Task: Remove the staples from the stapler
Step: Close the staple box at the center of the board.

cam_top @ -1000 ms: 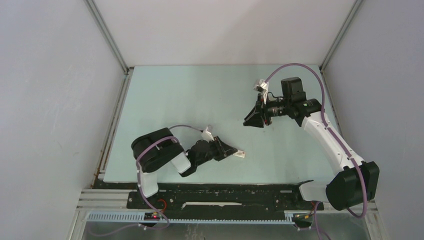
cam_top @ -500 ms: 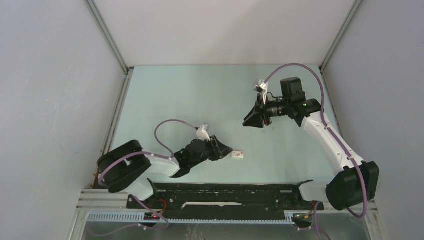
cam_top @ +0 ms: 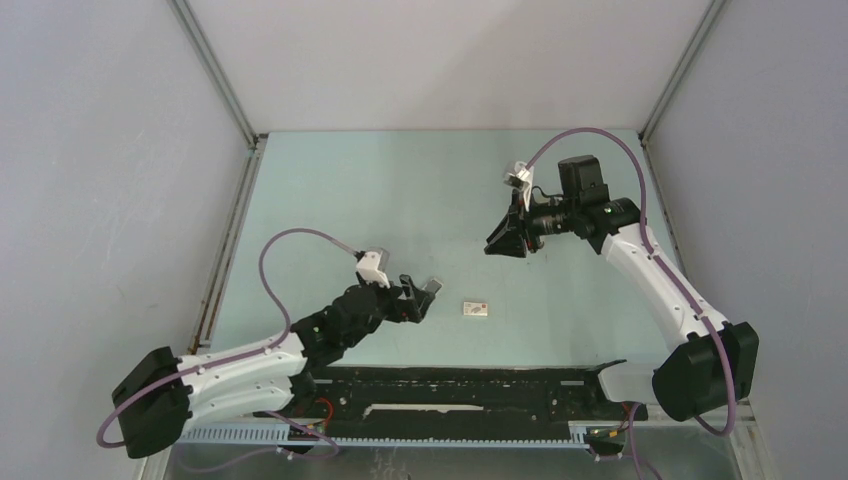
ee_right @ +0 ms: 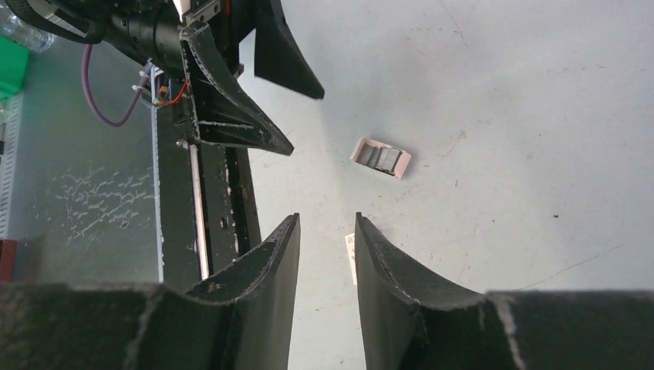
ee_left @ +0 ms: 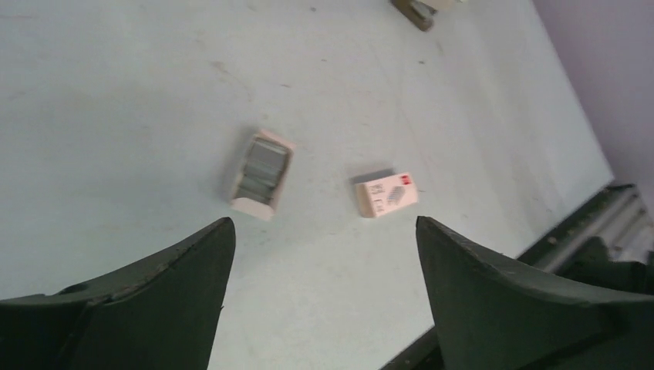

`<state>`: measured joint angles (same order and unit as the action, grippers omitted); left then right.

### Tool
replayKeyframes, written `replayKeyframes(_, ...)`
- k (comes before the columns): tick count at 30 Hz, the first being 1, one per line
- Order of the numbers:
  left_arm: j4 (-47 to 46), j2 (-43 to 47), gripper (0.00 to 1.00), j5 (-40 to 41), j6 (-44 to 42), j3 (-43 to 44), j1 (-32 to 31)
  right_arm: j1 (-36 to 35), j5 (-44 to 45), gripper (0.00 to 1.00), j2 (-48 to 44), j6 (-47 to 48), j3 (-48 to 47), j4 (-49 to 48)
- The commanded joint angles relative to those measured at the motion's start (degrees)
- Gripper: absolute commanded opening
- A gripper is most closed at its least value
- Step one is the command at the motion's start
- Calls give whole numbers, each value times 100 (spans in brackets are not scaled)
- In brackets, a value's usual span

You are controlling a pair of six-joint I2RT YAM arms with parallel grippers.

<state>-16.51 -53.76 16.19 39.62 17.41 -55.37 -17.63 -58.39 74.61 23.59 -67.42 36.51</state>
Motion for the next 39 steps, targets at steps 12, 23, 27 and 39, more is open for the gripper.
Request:
replayKeyframes(12,715,158,100,-80,-1199,-114,1169,-91,-30,42,-112,245,-7,84)
replayKeyframes(23,937,-625,100,-254,-1395,368,1228,-91,-19,42,-87,271,-3,96)
replayKeyframes(27,1079,-854,100,-174,-1435,542,1226,-88,-10,42,-82,282,-2,100)
replayKeyframes(39,1196,-895,100,-61,-1675,711,1230,-90,2,42,-69,310,-8,109)
